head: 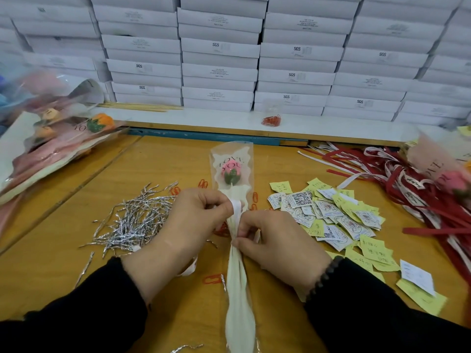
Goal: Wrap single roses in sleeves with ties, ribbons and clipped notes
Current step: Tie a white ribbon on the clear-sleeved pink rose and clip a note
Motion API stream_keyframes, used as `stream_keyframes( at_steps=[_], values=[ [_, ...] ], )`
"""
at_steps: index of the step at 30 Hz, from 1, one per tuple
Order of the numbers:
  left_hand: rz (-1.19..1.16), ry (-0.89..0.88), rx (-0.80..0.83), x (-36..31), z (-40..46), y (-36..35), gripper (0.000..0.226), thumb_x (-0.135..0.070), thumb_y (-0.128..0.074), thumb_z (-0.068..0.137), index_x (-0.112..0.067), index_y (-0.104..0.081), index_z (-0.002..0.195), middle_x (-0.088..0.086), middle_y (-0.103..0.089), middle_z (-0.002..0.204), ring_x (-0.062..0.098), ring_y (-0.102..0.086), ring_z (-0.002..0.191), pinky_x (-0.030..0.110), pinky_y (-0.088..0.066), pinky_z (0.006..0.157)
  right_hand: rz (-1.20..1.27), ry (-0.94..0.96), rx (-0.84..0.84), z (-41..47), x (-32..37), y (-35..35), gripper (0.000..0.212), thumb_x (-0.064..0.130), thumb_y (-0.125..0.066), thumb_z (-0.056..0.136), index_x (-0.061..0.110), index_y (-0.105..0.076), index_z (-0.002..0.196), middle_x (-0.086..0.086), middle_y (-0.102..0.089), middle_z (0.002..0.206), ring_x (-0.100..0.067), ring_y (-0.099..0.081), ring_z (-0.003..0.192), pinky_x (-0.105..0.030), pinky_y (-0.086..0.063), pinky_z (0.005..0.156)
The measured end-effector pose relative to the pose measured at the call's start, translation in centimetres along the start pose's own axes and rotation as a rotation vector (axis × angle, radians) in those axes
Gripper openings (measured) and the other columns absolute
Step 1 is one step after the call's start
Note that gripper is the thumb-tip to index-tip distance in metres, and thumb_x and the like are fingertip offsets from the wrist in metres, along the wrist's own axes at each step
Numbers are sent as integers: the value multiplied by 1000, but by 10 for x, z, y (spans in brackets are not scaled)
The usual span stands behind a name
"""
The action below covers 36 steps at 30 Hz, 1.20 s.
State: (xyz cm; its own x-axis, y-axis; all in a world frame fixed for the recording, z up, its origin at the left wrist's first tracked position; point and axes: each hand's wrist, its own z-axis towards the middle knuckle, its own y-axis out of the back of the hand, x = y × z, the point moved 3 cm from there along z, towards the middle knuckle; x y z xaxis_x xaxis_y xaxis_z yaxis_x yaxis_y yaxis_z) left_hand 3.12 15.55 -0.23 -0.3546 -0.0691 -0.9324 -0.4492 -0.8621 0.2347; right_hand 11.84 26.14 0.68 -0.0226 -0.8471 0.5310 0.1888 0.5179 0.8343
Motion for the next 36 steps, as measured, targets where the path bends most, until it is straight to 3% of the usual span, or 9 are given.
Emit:
stream_keyframes(
  at_steps=[2,5,8,14,18,24,29,32,36],
  values=[
    [-112,122,51,3,-1,-2,36,-15,-60,88,15,-60,69,-4,-35,38,6,-24,34,14,-23,37,19,-5,-9,0,0,0,10,28,-62,86,23,-59,78,7,-61,78,-8,-55,74,-27,-47,67],
    [-264,267,146,2,-3,-4,37,-32,-55,84,-9,-67,59,-2,-35,39,6,-21,31,12,-18,33,148,-48,-28,0,-3,0,12,26,-63,86,21,-55,79,4,-60,72,-12,-56,68,-32,-51,65],
    [-270,312,192,2,-3,-5,45,-30,-50,90,-14,-58,49,-2,-32,39,6,-21,29,11,-15,33,282,-80,-2,3,-8,2,14,27,-68,82,19,-56,83,-3,-61,66,-17,-58,63,-30,-48,65],
    [-325,344,187,5,0,1,47,-26,-44,96,-14,-49,51,0,-29,42,8,-18,31,11,-12,35,419,-120,250,2,-17,17,22,29,-64,85,16,-70,68,9,-42,46,-7,-35,43,-16,-28,44],
    [-292,301,239,3,0,-1,43,-28,-51,88,-15,-50,48,-1,-29,41,7,-19,31,11,-15,33,1015,-322,349,1,-23,17,36,16,-49,92,9,-67,61,-1,-44,48,-6,-29,31,-14,-21,33],
    [-88,198,341,0,-1,-3,42,-31,-55,85,-11,-51,49,-1,-31,39,9,-24,36,13,-22,37,1391,-497,319,6,-26,8,41,13,-41,91,4,-72,65,-1,-46,49,-5,-30,30,-13,-21,30],
    [-47,174,355,-2,-1,-3,40,-32,-61,79,-13,-53,45,0,-33,38,14,-25,40,14,-22,38,1406,-333,289,7,-23,2,27,-3,-41,89,1,-66,97,-7,-56,53,-6,-40,30,-12,-28,31],
    [-19,175,378,-2,-1,-2,44,-16,-59,87,-15,-55,43,-2,-35,37,7,-25,34,12,-23,37,1218,-254,223,5,-22,-1,29,-6,-45,89,9,-69,98,-10,-61,56,-8,-45,31,-14,-33,31],
    [-51,198,384,-2,-2,-3,41,-22,-63,82,-16,-57,42,-2,-35,38,7,-24,34,12,-23,36,918,-138,99,3,-18,-1,29,-2,-52,88,11,-65,110,-5,-62,55,-9,-43,31,-15,-33,34]
  ],
)
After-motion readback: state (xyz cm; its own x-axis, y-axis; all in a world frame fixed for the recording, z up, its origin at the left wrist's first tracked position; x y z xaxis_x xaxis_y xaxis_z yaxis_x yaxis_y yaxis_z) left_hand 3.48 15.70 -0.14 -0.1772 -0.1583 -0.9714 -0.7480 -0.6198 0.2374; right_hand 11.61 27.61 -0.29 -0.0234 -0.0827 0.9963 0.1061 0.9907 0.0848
